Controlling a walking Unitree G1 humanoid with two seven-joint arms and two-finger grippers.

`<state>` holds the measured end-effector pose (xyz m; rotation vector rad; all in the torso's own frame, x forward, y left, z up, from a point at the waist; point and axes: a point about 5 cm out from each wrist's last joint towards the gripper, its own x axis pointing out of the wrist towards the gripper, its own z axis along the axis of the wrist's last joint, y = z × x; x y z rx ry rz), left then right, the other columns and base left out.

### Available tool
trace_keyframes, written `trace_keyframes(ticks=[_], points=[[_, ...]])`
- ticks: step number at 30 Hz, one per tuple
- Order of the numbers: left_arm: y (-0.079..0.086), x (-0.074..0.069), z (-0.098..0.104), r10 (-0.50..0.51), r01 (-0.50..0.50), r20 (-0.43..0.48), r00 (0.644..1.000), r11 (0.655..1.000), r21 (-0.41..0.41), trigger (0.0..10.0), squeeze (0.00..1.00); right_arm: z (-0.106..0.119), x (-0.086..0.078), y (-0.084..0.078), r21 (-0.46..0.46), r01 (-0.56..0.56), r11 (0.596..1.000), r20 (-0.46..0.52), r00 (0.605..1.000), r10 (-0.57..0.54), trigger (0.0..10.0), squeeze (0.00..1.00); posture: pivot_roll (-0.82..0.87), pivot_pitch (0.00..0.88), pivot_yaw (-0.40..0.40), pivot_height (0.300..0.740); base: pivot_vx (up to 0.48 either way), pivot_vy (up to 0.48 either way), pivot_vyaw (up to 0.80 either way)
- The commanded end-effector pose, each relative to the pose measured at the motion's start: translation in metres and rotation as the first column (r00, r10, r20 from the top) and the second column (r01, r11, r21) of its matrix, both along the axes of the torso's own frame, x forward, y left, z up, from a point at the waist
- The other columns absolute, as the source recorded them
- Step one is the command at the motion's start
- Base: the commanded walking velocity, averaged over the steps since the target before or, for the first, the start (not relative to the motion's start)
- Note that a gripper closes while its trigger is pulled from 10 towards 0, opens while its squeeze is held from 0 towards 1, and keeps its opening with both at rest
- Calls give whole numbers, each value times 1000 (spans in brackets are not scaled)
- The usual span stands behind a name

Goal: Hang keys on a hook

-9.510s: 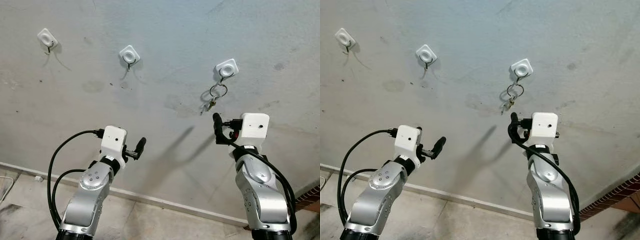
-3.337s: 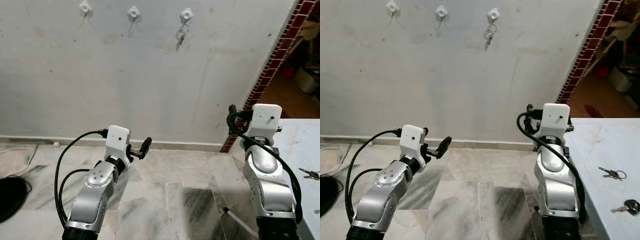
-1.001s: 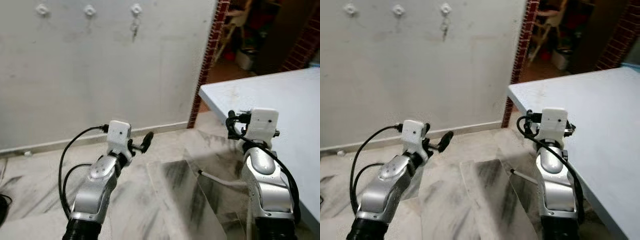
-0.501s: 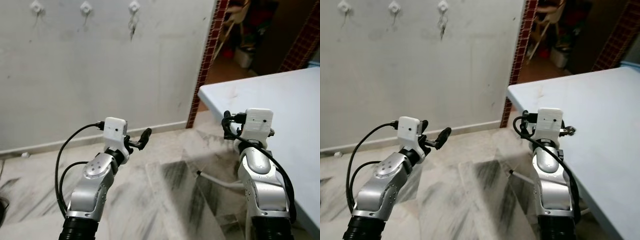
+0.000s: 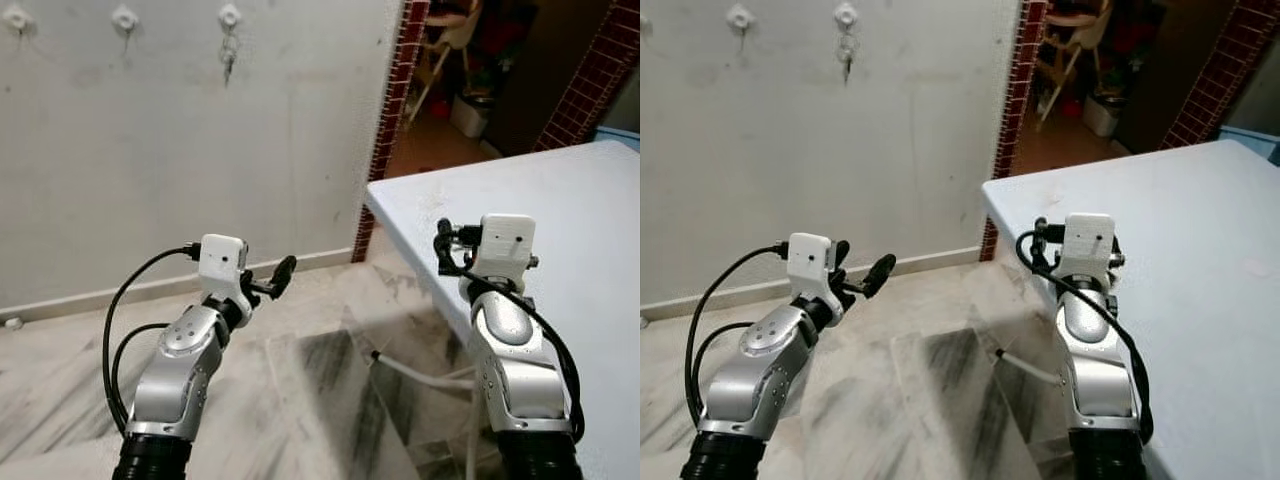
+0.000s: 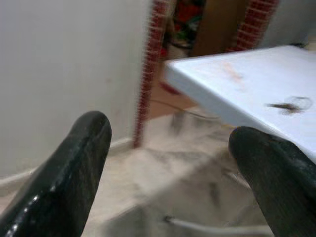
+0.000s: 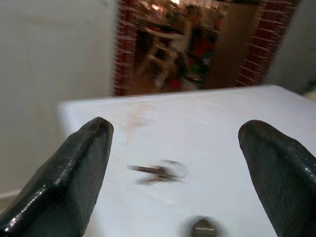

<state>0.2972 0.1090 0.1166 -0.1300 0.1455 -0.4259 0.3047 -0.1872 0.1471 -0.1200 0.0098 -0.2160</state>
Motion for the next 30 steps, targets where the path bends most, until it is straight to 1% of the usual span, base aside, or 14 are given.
trace_keyframes(ticks=[1,3,8,13,14,16,18,19,21,23,24,26,29,30], points=[[5,2,4,4,-4,15,1000,1000,24,10000,0,7,3,3,11,-5,1000,24,1000,5,10000,0,113,0,-41,740,277,0,0],[6,2,4,11,-11,13,1000,1000,22,10000,0,6,3,3,11,-6,1000,23,1000,5,10000,0,112,0,-40,740,268,0,0],[6,2,5,19,-19,15,1000,1000,4,10000,0,6,3,4,9,-8,1000,21,1000,8,10000,0,111,0,-39,740,0,0,0],[7,1,2,27,-27,5,1000,999,17,10000,0,3,2,6,6,-30,1000,5,1000,30,10000,0,109,0,-41,740,0,0,0],[7,1,1,24,-25,1,1000,1000,17,10000,0,-1,2,6,-16,-36,999,-34,999,36,10000,0,109,0,-41,740,0,0,0],[6,-1,-1,19,-19,-11,1000,1000,21,10000,0,-7,1,5,-35,-37,999,-79,996,34,10000,0,109,0,-41,740,0,0,0],[6,-2,-2,15,-14,-20,1000,1000,26,10000,0,-9,0,4,-51,-42,998,-98,995,36,10000,0,107,0,-42,740,0,0,0],[5,-4,-10,3,0,-64,998,999,43,10000,0,-15,-1,2,-50,-37,998,-140,990,29,10000,0,106,0,-43,740,0,0,0],[4,-7,-15,-9,14,-95,995,998,54,10000,0,-19,-2,1,-62,-31,998,-162,987,21,10000,0,106,0,-43,740,0,0,0],[2,-13,-28,-32,46,-182,983,997,69,10000,0,-30,-4,-1,-36,-21,999,-219,976,12,10000,0,104,0,-43,740,0,0,0],[2,-13,-28,-34,48,-186,982,996,69,10000,0,-31,-4,-2,-35,-19,999,-223,975,11,10000,0,104,0,-43,740,0,0,0],[0,-14,-23,-46,55,-158,986,997,56,10000,0,-34,-4,-5,-36,3,999,-230,973,-11,10000,0,104,0,-42,740,0,0,0],[0,-15,-26,-52,64,-175,983,996,61,10000,0,-38,-3,-9,-51,28,998,-247,968,-40,10000,0,105,0,-44,740,0,0,0],[1,-15,-27,-47,59,-179,983,996,62,10000,0,-43,-3,-10,-53,38,998,-275,960,-51,10000,0,105,0,-44,740,0,0,0]])
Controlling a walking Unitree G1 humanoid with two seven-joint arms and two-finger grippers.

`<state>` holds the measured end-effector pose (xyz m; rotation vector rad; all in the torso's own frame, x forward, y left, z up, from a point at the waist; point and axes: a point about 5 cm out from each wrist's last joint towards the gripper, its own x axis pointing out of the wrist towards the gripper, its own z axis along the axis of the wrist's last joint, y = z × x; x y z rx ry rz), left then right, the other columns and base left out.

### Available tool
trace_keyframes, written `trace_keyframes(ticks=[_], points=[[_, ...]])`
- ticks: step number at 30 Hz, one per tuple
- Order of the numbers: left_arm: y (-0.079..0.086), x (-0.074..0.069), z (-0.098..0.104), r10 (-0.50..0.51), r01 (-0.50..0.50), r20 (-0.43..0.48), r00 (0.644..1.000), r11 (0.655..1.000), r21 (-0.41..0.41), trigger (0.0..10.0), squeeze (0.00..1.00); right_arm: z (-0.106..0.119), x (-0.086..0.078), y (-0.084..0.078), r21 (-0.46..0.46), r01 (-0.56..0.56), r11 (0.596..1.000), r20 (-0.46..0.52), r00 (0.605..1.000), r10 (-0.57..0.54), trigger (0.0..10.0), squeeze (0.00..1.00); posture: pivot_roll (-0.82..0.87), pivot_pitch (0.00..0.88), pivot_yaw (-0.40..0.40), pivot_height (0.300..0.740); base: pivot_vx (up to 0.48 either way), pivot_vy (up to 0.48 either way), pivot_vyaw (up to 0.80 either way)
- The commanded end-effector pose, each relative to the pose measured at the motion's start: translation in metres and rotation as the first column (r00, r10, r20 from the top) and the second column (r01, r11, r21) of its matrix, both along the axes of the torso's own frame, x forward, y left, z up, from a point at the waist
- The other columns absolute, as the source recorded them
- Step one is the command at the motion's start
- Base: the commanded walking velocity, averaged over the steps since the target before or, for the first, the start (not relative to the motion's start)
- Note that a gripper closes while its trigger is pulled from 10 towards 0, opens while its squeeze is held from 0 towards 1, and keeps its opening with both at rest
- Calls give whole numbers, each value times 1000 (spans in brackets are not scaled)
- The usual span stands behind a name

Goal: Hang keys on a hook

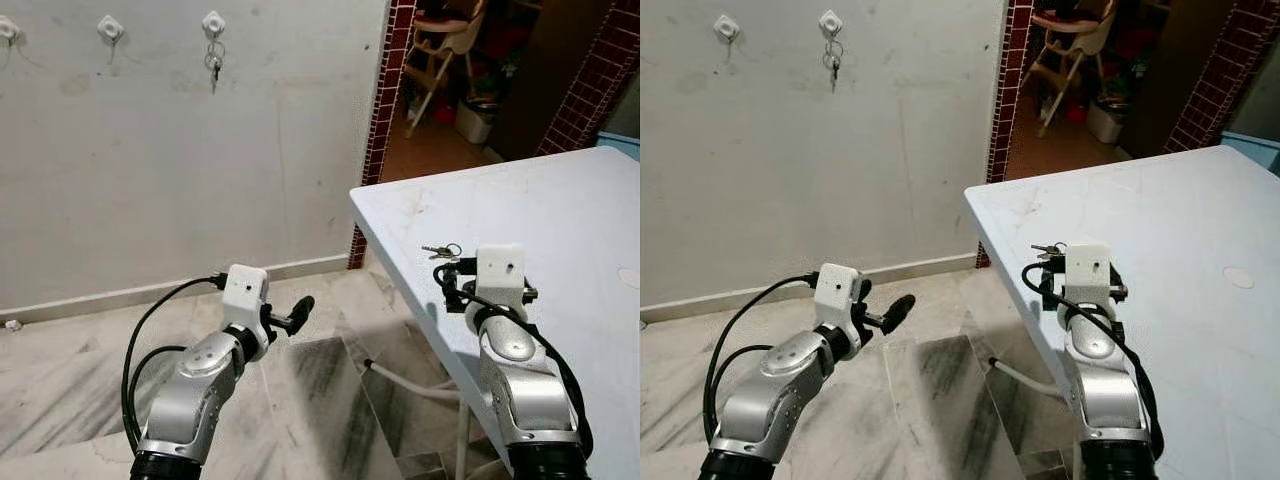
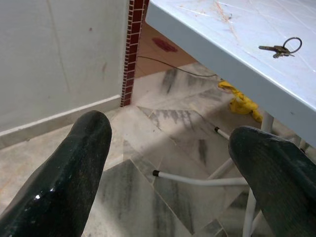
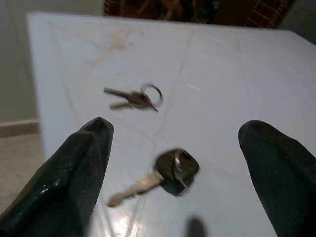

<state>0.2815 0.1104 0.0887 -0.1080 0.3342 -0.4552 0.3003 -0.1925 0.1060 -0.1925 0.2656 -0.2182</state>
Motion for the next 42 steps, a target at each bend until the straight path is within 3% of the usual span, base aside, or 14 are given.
trace_keyframes(ticks=[1,15,17,18,20,25,27,29,36,37,38,39,40,42], points=[[0,1,2,-7,7,-1,1000,1000,9,10000,0,-5,2,-5,1,31,1000,-35,999,-31,10000,0,106,0,-44,740,0,0,0],[-2,1,8,-19,19,3,1000,1000,7,10000,0,-20,12,-5,137,111,984,-108,989,-97,9804,0,109,0,-43,740,0,0,0],[-3,0,8,-32,32,-6,999,999,-7,10000,0,-20,15,-4,144,111,983,-100,990,-98,7255,0,111,0,-43,740,0,0,0],[-4,-1,8,-40,39,-10,999,999,-15,10000,0,-19,16,-4,147,111,983,-94,991,-98,7255,0,111,0,-43,740,0,0,0],[-7,-4,10,-75,74,-15,997,996,-46,10000,0,-19,18,-3,149,110,983,-89,991,-98,4588,0,115,0,-43,740,0,0,0],[-17,-10,13,-191,189,-24,981,980,-57,10000,0,-19,22,-2,150,108,983,-85,992,-96,5137,0,121,0,-43,740,0,0,0],[-23,-14,14,-252,250,-32,967,967,-55,10000,0,-19,22,-1,148,106,983,-82,992,-94,9137,0,120,0,-41,740,0,0,0],[-26,-16,14,-290,288,-43,956,956,-60,10000,0,-20,22,-1,149,103,984,-82,992,-92,10000,0,119,0,-40,740,0,0,0],[-31,-27,12,-408,406,-87,909,913,-34,10000,0,-26,19,1,146,102,984,-102,991,-88,10000,0,119,0,-33,740,0,0,0],[-31,-28,11,-417,416,-95,904,909,-33,10000,0,-27,19,2,152,98,983,-104,991,-82,4745,0,119,0,-32,740,0,0,0],[-31,-29,11,-422,421,-101,901,906,-34,10000,0,-27,19,3,157,95,983,-105,991,-79,1922,0,119,0,-32,740,0,0,0],[-31,-29,11,-422,421,-101,901,906,-34,10000,0,-27,19,3,157,95,983,-105,991,-79,1922,0,119,0,-32,740,0,0,0],[-30,-29,11,-428,428,-98,898,903,-24,10000,0,-27,19,4,161,92,983,-104,992,-76,0,0,121,0,-32,740,0,0,0],[-30,-29,12,-432,433,-98,896,901,-17,10000,0,-27,20,5,159,91,983,-104,992,-75,0,0,121,0,-32,740,0,0,0]])
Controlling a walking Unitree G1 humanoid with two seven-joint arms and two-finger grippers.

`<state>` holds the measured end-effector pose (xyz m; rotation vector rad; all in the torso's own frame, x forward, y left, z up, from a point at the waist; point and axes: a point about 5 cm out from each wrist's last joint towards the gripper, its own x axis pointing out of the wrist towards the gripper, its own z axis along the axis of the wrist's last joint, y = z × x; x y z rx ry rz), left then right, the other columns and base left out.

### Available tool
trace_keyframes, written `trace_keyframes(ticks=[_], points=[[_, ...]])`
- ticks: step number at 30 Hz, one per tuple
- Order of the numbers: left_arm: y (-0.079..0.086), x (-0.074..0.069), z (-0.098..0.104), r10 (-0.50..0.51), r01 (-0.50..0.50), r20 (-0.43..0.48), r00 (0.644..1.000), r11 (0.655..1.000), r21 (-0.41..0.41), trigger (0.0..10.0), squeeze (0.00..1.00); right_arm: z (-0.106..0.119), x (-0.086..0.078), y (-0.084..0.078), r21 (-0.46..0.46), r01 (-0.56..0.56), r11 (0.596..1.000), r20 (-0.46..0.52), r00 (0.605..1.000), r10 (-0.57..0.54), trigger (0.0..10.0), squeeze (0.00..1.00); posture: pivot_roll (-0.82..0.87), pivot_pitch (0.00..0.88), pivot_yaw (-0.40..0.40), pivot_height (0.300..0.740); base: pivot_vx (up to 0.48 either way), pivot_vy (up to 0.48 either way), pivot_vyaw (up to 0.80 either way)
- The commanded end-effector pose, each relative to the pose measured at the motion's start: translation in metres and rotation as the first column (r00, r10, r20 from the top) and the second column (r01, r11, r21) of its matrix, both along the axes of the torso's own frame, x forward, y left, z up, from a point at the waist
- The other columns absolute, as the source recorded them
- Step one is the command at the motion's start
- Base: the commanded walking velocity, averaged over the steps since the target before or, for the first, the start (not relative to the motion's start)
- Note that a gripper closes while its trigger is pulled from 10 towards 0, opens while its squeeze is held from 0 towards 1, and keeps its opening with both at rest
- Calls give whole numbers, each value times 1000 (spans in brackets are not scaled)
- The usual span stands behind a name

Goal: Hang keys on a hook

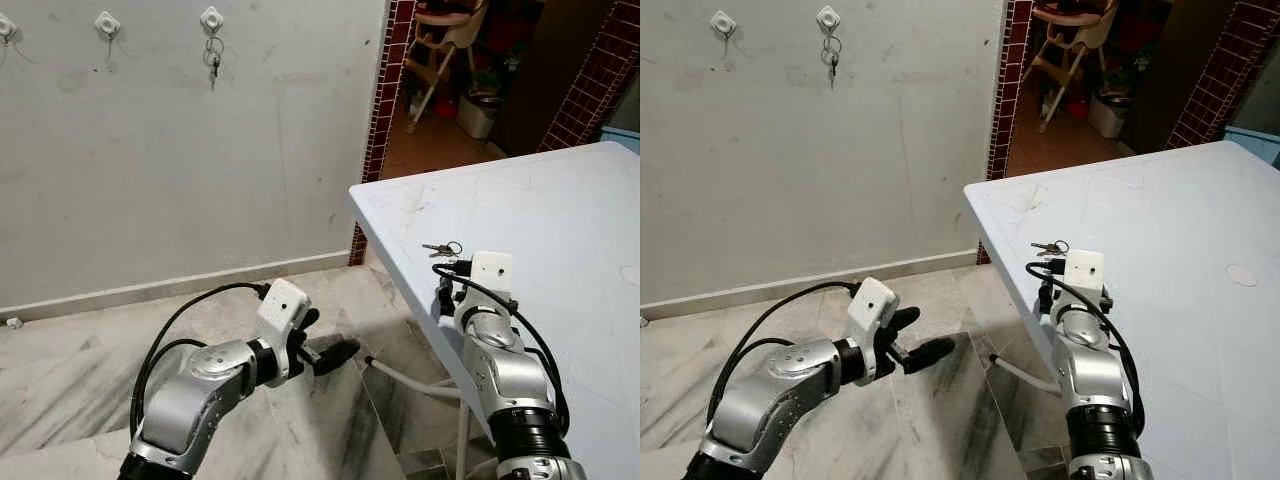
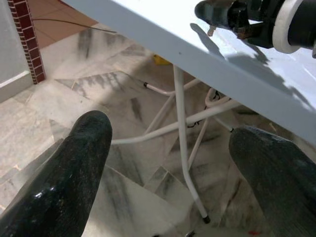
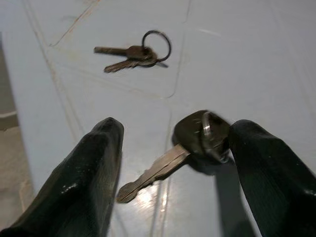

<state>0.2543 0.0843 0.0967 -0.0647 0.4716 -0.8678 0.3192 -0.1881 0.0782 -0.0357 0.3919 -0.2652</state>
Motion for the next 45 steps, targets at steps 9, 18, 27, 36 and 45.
trace_keyframes(ticks=[9,18,27,36,45], points=[[-3,-3,6,-37,36,29,999,999,8,10000,0,-5,0,0,29,20,999,-30,999,-20,0,0,130,0,-34,740,0,0,0],[-6,7,20,-14,16,113,993,1000,-19,10000,0,-8,-5,-4,29,41,999,-38,998,-40,0,0,126,0,-31,740,0,0,0],[-6,13,24,-19,22,148,989,1000,-20,10000,0,-11,-8,-4,33,47,998,-49,998,-45,0,0,117,0,-21,740,0,0,0],[-7,13,24,-20,24,158,987,999,-21,10000,0,-12,-9,-4,31,44,999,-63,997,-42,0,0,119,0,-22,740,0,0,0],[-8,15,25,-16,20,168,986,1000,-24,10000,0,-12,-9,-6,33,47,998,-69,997,-45,0,0,118,0,-23,740,0,0,0]])
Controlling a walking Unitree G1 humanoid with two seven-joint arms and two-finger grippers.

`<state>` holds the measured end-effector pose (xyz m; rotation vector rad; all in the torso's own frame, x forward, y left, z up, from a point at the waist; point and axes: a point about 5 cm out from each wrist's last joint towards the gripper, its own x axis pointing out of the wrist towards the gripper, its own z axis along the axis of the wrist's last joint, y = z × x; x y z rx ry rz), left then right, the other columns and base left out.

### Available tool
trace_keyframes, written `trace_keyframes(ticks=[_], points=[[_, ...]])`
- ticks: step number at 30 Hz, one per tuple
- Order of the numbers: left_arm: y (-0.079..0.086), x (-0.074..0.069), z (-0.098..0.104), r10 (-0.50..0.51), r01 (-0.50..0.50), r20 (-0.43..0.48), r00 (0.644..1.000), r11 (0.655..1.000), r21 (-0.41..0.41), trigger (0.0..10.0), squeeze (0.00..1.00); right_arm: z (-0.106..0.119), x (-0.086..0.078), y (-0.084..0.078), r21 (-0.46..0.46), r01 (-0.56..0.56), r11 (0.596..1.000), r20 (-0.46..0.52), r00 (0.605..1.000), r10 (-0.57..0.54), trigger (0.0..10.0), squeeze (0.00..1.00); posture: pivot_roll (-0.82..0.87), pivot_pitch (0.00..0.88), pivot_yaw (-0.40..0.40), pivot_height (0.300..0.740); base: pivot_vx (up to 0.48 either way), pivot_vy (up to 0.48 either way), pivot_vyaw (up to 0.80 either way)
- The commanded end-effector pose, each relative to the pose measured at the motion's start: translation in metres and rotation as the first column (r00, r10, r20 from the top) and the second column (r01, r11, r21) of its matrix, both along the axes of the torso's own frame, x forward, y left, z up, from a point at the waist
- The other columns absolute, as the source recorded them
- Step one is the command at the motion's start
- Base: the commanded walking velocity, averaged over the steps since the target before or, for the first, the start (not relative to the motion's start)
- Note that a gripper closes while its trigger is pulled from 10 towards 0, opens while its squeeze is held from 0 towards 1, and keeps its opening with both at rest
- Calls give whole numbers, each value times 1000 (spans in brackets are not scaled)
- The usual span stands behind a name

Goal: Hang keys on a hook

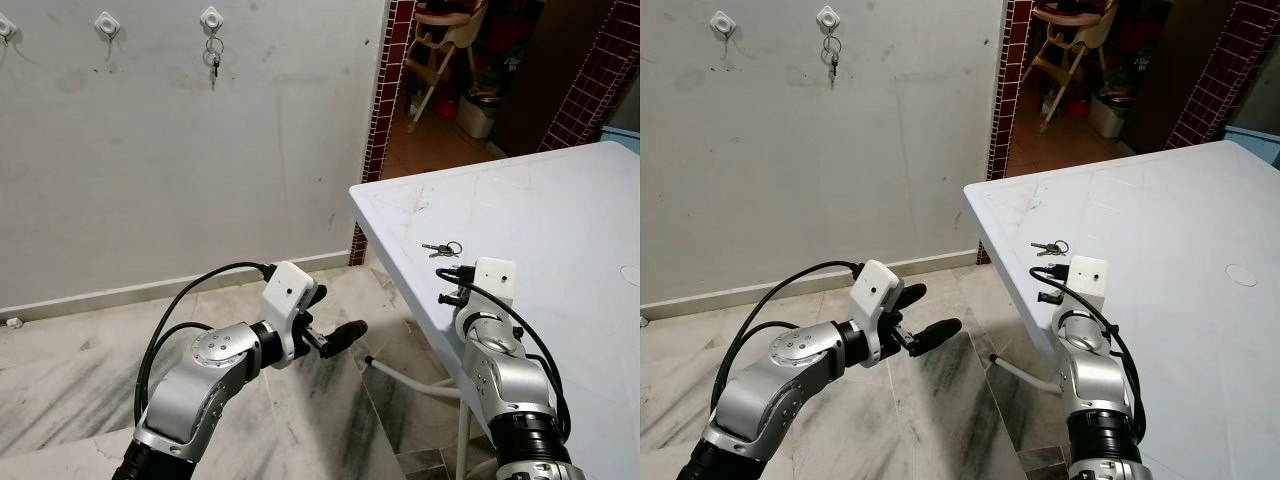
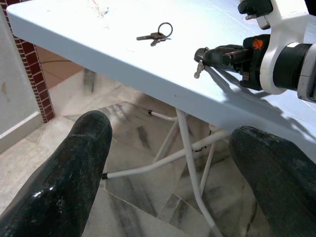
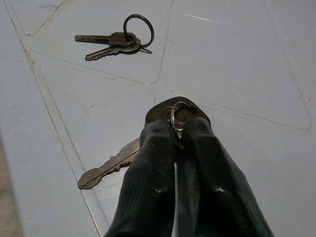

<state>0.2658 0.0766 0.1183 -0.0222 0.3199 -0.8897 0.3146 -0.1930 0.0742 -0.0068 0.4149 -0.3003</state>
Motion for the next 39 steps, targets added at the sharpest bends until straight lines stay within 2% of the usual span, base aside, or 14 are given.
trace_keyframes(ticks=[1,12,21,22,25,26,27,31,35,36,37,38,39], points=[[0,3,3,0,0,19,1000,1000,4,10000,0,-8,-4,-1,11,5,1000,-49,999,-4,0,0,118,0,-23,740,0,0,0],[-2,5,4,20,-20,31,999,1000,-7,10000,0,-4,-1,-5,18,11,1000,-33,999,-10,0,0,116,0,-28,740,0,0,0],[1,12,10,79,-77,68,995,996,-33,10000,0,22,10,-11,51,36,998,118,992,-42,0,0,115,0,-30,740,0,0,0],[3,14,11,95,-93,70,993,995,-41,10000,0,39,15,-12,38,31,999,210,977,-38,0,0,116,0,-30,740,0,0,0],[3,14,12,98,-95,70,993,994,-45,10000,0,58,20,-12,49,20,999,308,951,-34,0,0,116,0,-30,740,0,0,0],[3,14,11,99,-96,70,993,994,-45,10000,0,70,22,-10,54,2,999,369,929,-21,0,0,117,0,-30,740,0,0,0],[3,14,11,99,-96,70,993,994,-45,10000,0,70,22,-10,54,2,999,369,929,-21,0,0,117,0,-30,740,0,0,0],[2,14,11,101,-98,72,992,994,-49,10000,0,98,27,-1,40,-85,996,494,868,55,0,0,118,0,-30,740,0,0,0],[1,14,11,104,-100,74,992,994,-52,10000,0,105,28,7,74,-179,981,544,832,110,314,0,120,0,-30,740,0,0,0],[1,15,11,105,-101,74,992,993,-54,10000,0,107,27,12,103,-243,965,571,809,142,1373,0,124,0,-30,740,0,0,0],[2,15,12,105,-101,76,992,993,-53,10000,0,108,26,18,121,-307,944,587,789,181,3490,0,124,0,-30,740,0,0,0],[2,15,12,106,-102,77,991,993,-53,10000,0,109,25,23,134,-363,922,599,771,217,3882,0,126,0,-30,740,0,0,0],[3,15,12,107,-103,79,991,993,-52,10000,0,110,23,30,157,-451,879,611,743,272,10000,0,128,0,-30,740,0,0,0]])
